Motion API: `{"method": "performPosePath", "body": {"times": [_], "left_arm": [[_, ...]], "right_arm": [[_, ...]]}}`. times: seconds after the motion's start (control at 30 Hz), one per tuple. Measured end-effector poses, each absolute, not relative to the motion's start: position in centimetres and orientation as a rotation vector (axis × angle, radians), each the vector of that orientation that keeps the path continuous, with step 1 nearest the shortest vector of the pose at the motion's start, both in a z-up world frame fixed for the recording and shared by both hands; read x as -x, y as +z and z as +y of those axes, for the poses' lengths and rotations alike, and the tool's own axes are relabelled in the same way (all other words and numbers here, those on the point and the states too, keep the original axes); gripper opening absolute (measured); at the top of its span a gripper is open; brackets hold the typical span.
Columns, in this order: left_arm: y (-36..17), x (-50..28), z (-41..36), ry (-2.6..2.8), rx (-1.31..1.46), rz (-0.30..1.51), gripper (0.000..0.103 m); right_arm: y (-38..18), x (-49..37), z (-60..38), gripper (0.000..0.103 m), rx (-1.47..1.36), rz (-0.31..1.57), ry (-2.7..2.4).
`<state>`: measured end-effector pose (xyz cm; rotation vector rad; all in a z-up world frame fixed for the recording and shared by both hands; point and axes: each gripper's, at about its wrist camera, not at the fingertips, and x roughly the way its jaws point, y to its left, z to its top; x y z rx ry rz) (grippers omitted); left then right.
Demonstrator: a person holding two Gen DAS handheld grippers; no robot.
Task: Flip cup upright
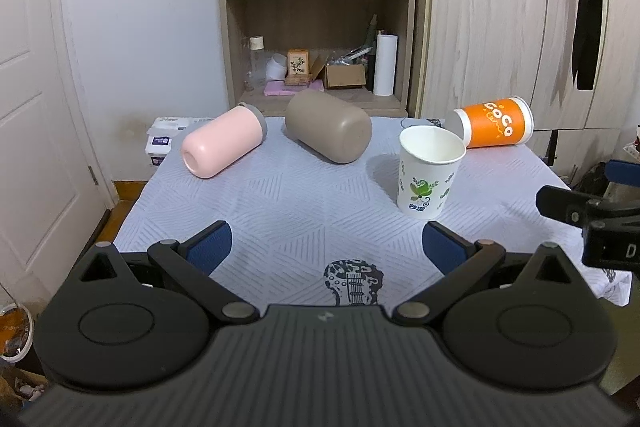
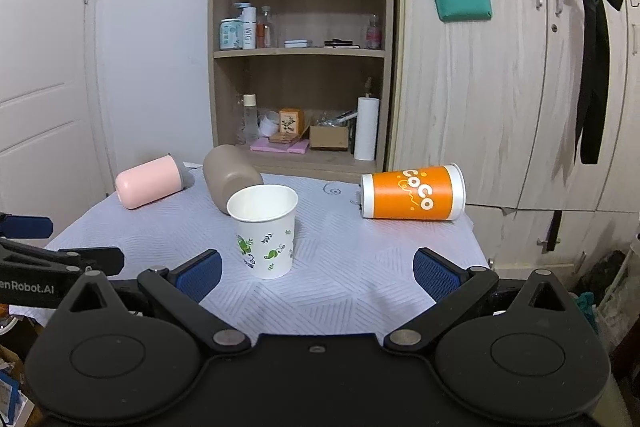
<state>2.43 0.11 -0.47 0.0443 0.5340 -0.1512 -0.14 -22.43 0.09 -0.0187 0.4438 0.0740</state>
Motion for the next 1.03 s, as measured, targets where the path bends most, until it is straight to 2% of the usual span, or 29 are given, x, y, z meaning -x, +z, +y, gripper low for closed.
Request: {"method": "performPosePath", "body": {"times": [1.03], "left_arm": [[-0.8,-2.81,0.5,-0.097,-0.068,0.544,0.103]], "right_arm": [[-0.22,0.0,-22.14,0.103,0.033,0.46,0.066]]}}
